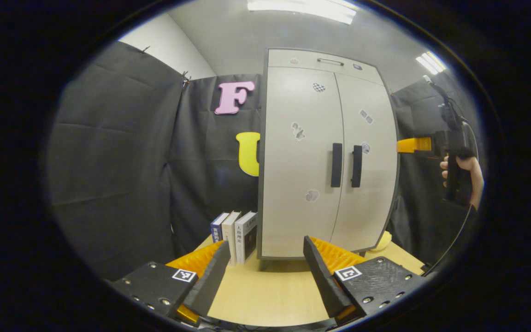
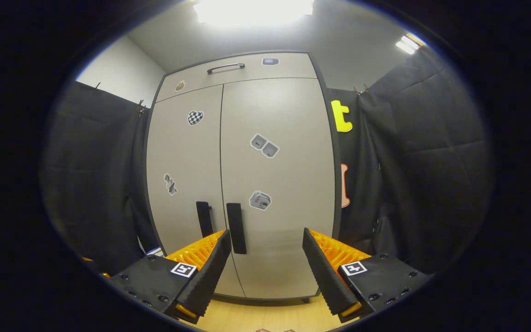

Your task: Open the right door of the double-door shoe cabinet with the right hand, and open the left door with the left hand.

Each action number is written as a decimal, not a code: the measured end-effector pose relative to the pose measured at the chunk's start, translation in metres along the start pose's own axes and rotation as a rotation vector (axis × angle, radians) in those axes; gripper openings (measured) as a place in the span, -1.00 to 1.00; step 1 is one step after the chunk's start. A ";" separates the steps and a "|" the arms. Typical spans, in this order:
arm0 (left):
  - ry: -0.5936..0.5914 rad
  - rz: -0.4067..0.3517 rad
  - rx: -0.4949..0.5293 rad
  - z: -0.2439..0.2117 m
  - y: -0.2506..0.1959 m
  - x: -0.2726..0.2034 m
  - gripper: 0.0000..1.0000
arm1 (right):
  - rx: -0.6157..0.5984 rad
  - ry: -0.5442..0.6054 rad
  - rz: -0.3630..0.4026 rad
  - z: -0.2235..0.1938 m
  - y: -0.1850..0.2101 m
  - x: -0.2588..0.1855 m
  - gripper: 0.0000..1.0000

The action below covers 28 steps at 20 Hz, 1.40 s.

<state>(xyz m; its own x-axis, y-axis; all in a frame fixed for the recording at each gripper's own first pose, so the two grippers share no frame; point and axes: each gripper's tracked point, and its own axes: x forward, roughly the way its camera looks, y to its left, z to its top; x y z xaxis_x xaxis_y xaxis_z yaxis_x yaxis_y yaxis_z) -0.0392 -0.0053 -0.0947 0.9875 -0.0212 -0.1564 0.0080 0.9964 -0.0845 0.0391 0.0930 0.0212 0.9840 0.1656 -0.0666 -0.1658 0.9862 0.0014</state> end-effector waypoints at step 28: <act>0.087 0.137 -0.071 -0.045 0.046 -0.035 0.87 | 0.018 0.112 -0.048 -0.042 0.045 0.164 0.59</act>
<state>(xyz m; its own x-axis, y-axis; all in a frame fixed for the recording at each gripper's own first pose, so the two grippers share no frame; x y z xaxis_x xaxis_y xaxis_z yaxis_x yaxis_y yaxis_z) -0.0801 0.0374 -0.1378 0.9611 0.1042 -0.2557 -0.1399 0.9822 -0.1257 0.1900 0.1638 -0.0319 0.9770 0.1171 -0.1782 -0.1166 0.9931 0.0136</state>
